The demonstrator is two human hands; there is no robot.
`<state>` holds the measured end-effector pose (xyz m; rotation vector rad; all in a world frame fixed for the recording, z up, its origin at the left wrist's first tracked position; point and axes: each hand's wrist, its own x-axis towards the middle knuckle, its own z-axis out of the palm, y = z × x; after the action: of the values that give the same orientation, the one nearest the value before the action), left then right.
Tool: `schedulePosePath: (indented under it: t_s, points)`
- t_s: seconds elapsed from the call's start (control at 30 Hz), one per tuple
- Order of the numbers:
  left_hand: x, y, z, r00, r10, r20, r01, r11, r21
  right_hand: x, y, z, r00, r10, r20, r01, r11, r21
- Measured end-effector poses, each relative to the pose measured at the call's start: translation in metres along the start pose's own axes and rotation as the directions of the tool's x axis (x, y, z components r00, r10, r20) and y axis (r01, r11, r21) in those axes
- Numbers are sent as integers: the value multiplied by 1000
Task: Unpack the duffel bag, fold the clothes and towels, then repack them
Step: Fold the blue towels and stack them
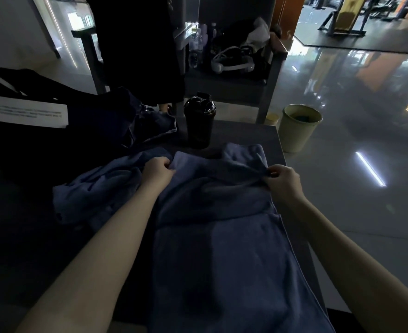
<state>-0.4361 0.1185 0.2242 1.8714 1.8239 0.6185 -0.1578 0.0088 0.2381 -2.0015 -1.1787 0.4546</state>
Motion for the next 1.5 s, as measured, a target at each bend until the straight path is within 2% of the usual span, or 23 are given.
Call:
schedulePosePath:
  t_s: [0.07, 0.13, 0.2, 0.27, 0.37, 0.43, 0.5, 0.57, 0.63, 0.7, 0.8, 0.9, 0.97, 1.17, 1.3, 1.5]
  points:
    - [-12, 0, -14, 996, 92, -20, -93, 995, -28, -9, 1, -8, 999, 0, 55, -5, 996, 86]
    - [-27, -2, -26, 987, 159, -19, -160, 977, -144, -21, 6, -15, 996, -7, 95, -9, 986, 166]
    - [-49, -4, -37, 985, 174, -4, -164, 924, -344, -35, 14, -20, 995, -48, 86, 32, 984, 175]
    - [-72, -9, -47, 981, 195, -6, -180, 894, -409, -54, 22, -24, 992, -119, 40, 112, 982, 154]
    - [-102, -22, -53, 978, 208, -31, -205, 910, -360, -84, 35, -32, 976, -217, -28, 219, 964, 150]
    - [-122, -33, -52, 981, 193, -23, -189, 916, -353, -98, 54, -34, 969, -249, -7, 248, 961, 121]
    - [-137, -44, -44, 981, 185, 57, -162, 945, -285, -108, 74, -33, 962, -262, 73, 266, 963, -52]
    - [-149, -50, -36, 970, 163, 181, -134, 978, -161, -118, 88, -31, 941, -305, 146, 335, 901, -277]
    - [-158, -50, -32, 954, 151, 260, -139, 988, -64, -128, 84, -30, 948, -302, 103, 317, 853, -415]
    - [-163, -47, -32, 944, 169, 284, -175, 985, -3, -133, 72, -28, 949, -299, 102, 310, 827, -469]
    - [-169, -42, -40, 943, 206, 262, -232, 970, 70, -132, 56, -31, 943, -321, 90, 333, 898, -287]
    - [-174, -39, -53, 957, 243, 161, -254, 966, 51, -134, 55, -42, 960, -277, -23, 275, 959, -66]
    - [-179, -37, -61, 959, 240, 154, -243, 970, 2, -139, 59, -49, 970, -238, -48, 238, 971, -11]
    - [-204, -36, -72, 967, 225, 120, -209, 969, -129, -158, 72, -62, 964, -258, -69, 259, 966, 15]
    - [-223, -44, -71, 964, 177, 200, -163, 983, -84, -170, 81, -57, 939, -345, -9, 345, 938, -15]
    - [-238, -51, -58, 957, 82, 279, -89, 996, 13, -180, 89, -50, 948, -307, 85, 313, 946, -78]
